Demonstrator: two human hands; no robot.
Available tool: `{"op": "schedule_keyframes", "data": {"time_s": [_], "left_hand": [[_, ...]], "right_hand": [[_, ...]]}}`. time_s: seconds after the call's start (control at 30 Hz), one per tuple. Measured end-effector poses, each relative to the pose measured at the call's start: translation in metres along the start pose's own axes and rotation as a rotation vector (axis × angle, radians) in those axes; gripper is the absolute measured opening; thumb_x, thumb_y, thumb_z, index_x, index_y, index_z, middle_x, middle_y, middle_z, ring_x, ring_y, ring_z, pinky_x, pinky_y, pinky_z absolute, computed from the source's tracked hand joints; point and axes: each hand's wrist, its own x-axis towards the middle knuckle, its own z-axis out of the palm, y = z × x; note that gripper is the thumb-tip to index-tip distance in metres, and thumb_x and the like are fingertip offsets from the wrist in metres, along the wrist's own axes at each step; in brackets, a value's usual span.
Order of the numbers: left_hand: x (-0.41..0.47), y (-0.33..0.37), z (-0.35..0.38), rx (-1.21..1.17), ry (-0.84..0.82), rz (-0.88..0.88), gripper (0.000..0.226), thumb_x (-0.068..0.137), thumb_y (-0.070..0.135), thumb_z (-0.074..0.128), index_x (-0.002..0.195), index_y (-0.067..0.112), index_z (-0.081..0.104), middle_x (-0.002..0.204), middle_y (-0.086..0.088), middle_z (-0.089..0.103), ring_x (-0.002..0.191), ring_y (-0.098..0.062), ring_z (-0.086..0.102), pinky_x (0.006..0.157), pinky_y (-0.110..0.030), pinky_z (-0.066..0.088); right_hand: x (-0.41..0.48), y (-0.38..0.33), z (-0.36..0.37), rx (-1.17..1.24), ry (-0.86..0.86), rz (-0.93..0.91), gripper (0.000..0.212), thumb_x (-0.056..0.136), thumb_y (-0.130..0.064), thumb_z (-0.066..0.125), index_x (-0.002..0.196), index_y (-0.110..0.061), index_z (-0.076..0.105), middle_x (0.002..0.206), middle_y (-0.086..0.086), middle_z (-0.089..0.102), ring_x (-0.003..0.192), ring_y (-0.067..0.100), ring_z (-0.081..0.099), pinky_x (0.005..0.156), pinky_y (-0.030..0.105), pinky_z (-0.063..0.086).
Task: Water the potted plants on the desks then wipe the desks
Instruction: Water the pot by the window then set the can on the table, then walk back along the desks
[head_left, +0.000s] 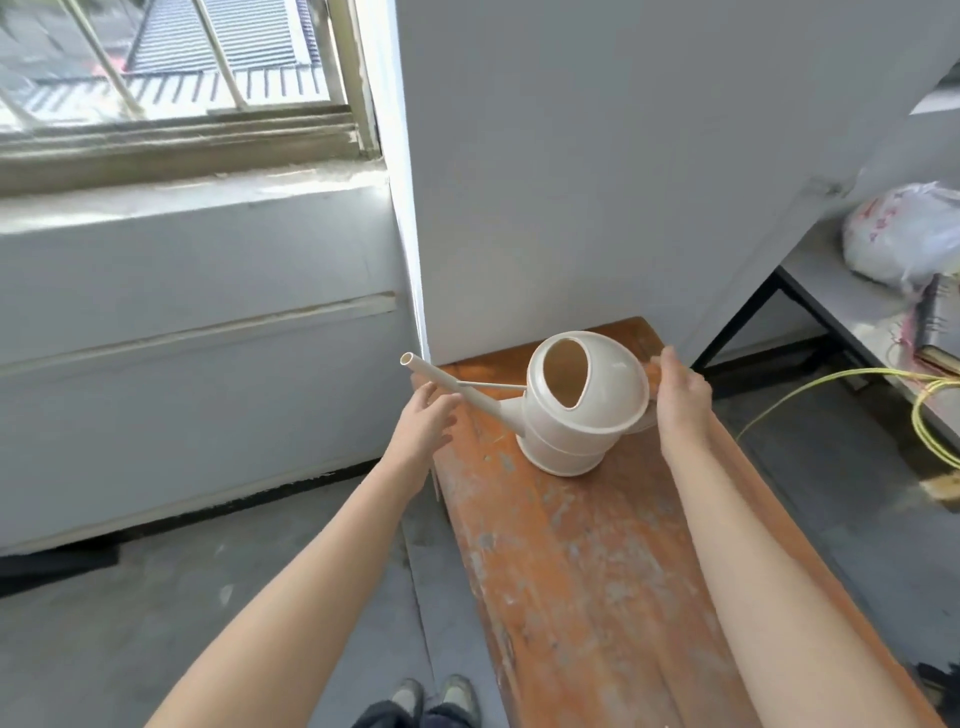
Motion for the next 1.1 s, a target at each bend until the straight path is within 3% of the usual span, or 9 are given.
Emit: {"op": "schedule_keyframes", "data": {"time_s": [0.07,0.13,0.2,0.3,0.43,0.6,0.73,0.87,1.1], "left_hand": [[-0.015,-0.001,-0.018,0.076,0.044,0.04,0.05,0.093,0.023,0.047,0.14,0.015,0.034,0.125,-0.002,0.052,0.114,-0.021,0.053,0.093,-0.031,0.041],[-0.037,-0.006,-0.046,0.107,0.105,0.092,0.045,0.092,0.022,0.05,0.135,0.016,0.04,0.119,0.0,0.056,0.114,-0.02,0.054,0.096,-0.031,0.041],[-0.063,-0.016,-0.08,0.101,0.213,0.11,0.043,0.086,0.025,0.054,0.127,0.018,0.048,0.11,0.002,0.06,0.108,-0.019,0.057,0.1,-0.035,0.042],[-0.108,-0.038,-0.129,0.047,0.423,0.089,0.034,0.082,0.023,0.056,0.115,0.016,0.053,0.099,0.003,0.062,0.094,-0.017,0.059,0.09,-0.032,0.044],[-0.184,-0.08,-0.178,-0.044,0.756,0.055,0.02,0.094,0.008,0.044,0.11,0.011,0.055,0.094,-0.002,0.063,0.087,-0.017,0.06,0.081,-0.028,0.046],[-0.293,-0.145,-0.205,-0.202,1.055,-0.004,0.018,0.094,0.004,0.041,0.105,0.01,0.054,0.087,-0.001,0.062,0.081,-0.018,0.059,0.071,-0.023,0.044],[-0.379,-0.205,-0.204,-0.424,1.316,-0.002,0.018,0.094,0.002,0.04,0.098,0.012,0.054,0.082,-0.002,0.061,0.061,0.0,0.062,0.064,-0.02,0.043],[-0.469,-0.258,-0.214,-0.605,1.565,0.013,0.017,0.094,0.004,0.04,0.093,0.013,0.055,0.08,-0.002,0.059,0.071,-0.013,0.057,0.065,-0.023,0.04],[-0.605,-0.327,-0.214,-0.803,1.9,0.062,0.019,0.094,0.009,0.042,0.086,0.017,0.057,0.081,-0.002,0.061,0.073,-0.015,0.057,0.067,-0.025,0.041]], "right_hand": [[-0.024,-0.007,0.002,-0.085,0.106,-0.201,0.045,0.09,-0.033,0.043,0.101,0.006,0.062,0.104,0.011,0.055,0.105,0.029,0.053,0.089,0.035,0.041],[-0.061,-0.013,0.014,-0.103,0.076,-0.435,0.045,0.083,-0.034,0.044,0.101,0.001,0.065,0.103,0.004,0.05,0.101,0.022,0.051,0.093,0.035,0.041],[-0.098,-0.009,0.038,-0.08,-0.109,-0.551,0.05,0.079,-0.04,0.044,0.102,-0.002,0.066,0.1,0.001,0.052,0.098,0.016,0.051,0.094,0.027,0.038],[-0.152,0.01,0.085,-0.068,-0.51,-0.535,0.04,0.079,-0.034,0.052,0.104,-0.007,0.065,0.094,-0.009,0.053,0.091,0.006,0.053,0.088,0.024,0.042],[-0.231,0.039,0.131,-0.157,-0.972,-0.546,0.04,0.076,-0.029,0.055,0.108,-0.007,0.064,0.097,-0.006,0.055,0.096,0.013,0.054,0.088,0.015,0.039],[-0.329,0.07,0.139,-0.261,-1.321,-0.673,0.042,0.076,-0.027,0.061,0.112,-0.005,0.063,0.105,0.001,0.053,0.102,0.013,0.049,0.084,-0.006,0.024],[-0.409,0.094,0.133,-0.357,-1.525,-0.825,0.035,0.08,-0.014,0.067,0.113,-0.004,0.062,0.112,0.012,0.057,0.106,0.018,0.05,0.08,0.003,0.027],[-0.498,0.128,0.123,-0.471,-1.749,-0.981,0.034,0.082,-0.018,0.064,0.114,-0.005,0.061,0.115,0.012,0.057,0.112,0.023,0.049,0.081,0.009,0.024],[-0.662,0.166,0.086,-0.462,-2.065,-1.186,0.03,0.084,-0.021,0.062,0.112,-0.01,0.062,0.114,0.005,0.057,0.112,0.017,0.049,0.083,0.013,0.025]]}}
